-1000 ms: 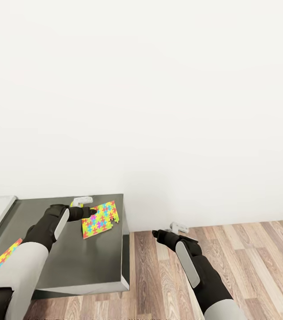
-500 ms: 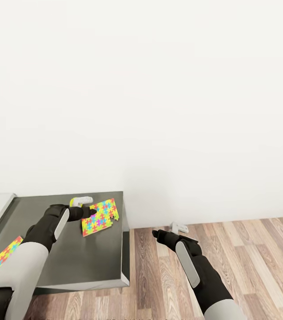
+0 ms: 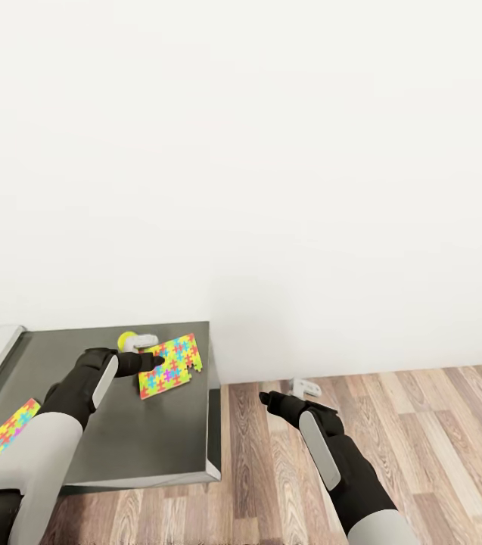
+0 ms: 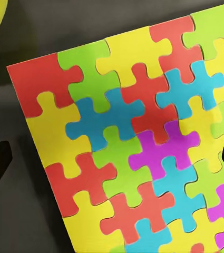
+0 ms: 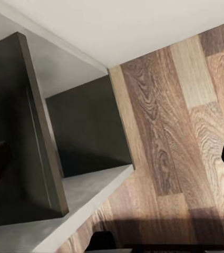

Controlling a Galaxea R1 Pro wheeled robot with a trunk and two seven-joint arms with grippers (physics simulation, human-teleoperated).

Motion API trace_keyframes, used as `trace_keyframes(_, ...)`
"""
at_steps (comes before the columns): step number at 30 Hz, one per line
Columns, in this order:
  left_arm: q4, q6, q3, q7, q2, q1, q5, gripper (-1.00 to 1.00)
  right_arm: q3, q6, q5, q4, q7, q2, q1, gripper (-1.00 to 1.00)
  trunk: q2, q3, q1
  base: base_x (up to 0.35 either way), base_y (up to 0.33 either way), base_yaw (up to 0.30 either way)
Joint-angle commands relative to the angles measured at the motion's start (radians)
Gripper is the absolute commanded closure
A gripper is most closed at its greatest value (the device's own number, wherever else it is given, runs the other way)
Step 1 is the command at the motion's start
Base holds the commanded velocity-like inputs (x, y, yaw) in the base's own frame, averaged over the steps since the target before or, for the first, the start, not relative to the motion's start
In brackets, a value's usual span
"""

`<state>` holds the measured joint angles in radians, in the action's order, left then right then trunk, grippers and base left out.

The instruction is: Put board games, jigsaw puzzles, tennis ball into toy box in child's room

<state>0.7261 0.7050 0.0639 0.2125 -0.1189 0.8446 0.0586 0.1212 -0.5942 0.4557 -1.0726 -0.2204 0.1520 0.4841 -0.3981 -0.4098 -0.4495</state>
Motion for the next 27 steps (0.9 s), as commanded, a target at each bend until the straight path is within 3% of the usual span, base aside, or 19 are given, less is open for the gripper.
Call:
trace_keyframes(1, 0.001, 0.007, 0.002, 0.001, 0.0, 0.001, 0.006, -1.0, 0.001, -0.003, 0.011, -0.002, -0.01, 0.0, 0.001, -1.0, -0.002, -0.003, 0.0, 0.0, 0.0, 0.03)
trace_keyframes(27, 0.001, 0.007, 0.002, 0.001, 0.0, 0.001, 0.006, -1.0, 0.007, -0.004, 0.01, -0.004, -0.008, -0.001, 0.001, -1.0, -0.002, -0.009, 0.0, 0.0, 0.0, 0.005)
